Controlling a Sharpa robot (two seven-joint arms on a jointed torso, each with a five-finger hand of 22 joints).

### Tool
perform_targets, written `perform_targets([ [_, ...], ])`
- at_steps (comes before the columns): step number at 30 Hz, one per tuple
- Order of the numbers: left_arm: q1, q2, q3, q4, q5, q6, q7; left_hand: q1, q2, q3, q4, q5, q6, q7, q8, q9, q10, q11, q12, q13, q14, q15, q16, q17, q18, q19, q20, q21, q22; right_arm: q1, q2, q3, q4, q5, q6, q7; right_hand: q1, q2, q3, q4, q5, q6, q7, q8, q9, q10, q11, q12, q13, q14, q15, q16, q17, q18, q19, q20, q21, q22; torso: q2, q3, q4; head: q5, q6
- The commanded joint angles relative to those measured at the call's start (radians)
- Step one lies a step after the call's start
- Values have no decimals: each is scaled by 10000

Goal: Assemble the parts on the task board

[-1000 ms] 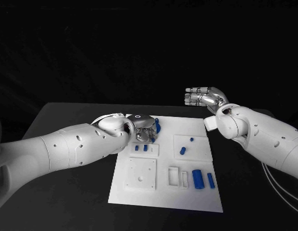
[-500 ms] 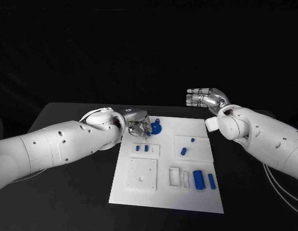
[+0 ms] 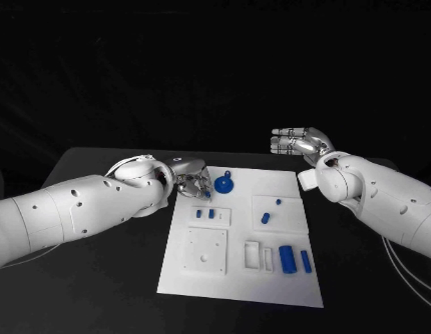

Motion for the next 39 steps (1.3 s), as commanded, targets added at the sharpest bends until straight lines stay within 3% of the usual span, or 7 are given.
perform_targets([
  [1, 12, 58, 6, -32, 77, 201, -49, 33, 25, -18, -14, 18, -55, 20, 20, 10, -19, 13, -41, -9, 19, -4, -36, 13, -33, -11, -32, 4, 192, -7, 13, 1, 13, -11, 157, 102, -86, -27, -2, 27, 31, 5, -19, -43, -9, 24, 11, -42, -9, 60, -37, -58, -11, -64, 54, 14, -17, -7, 2, 6, -14, 37, 3],
  [18, -56, 429, -23, -599, 5, 423, -11, 64, 32, -17, 19, 22, -102, 33, 20, 10, -55, 27, -40, -8, -2, -7, -73, 22, -39, -24, -38, 15, 195, -18, 58, 1, 49, -13, 179, 97, -86, -27, -2, 27, 31, 5, -19, -43, -9, 24, 11, -42, -9, 60, -37, -58, -11, -64, 54, 14, -17, -7, 4, 22, -25, 41, -17],
  [39, -100, 537, -89, -689, 12, 654, -28, 50, 38, -39, 59, -11, -99, 25, 22, 12, -45, 20, -39, -8, -16, -11, -95, 34, -59, -30, -46, 30, 194, -30, 72, 1, 57, -13, 184, 98, -83, -28, -7, 29, 33, -9, -19, -45, -10, -9, 15, -45, -11, 56, -39, -58, -11, -66, 59, 14, -16, -6, 6, 20, -19, 35, -42],
])
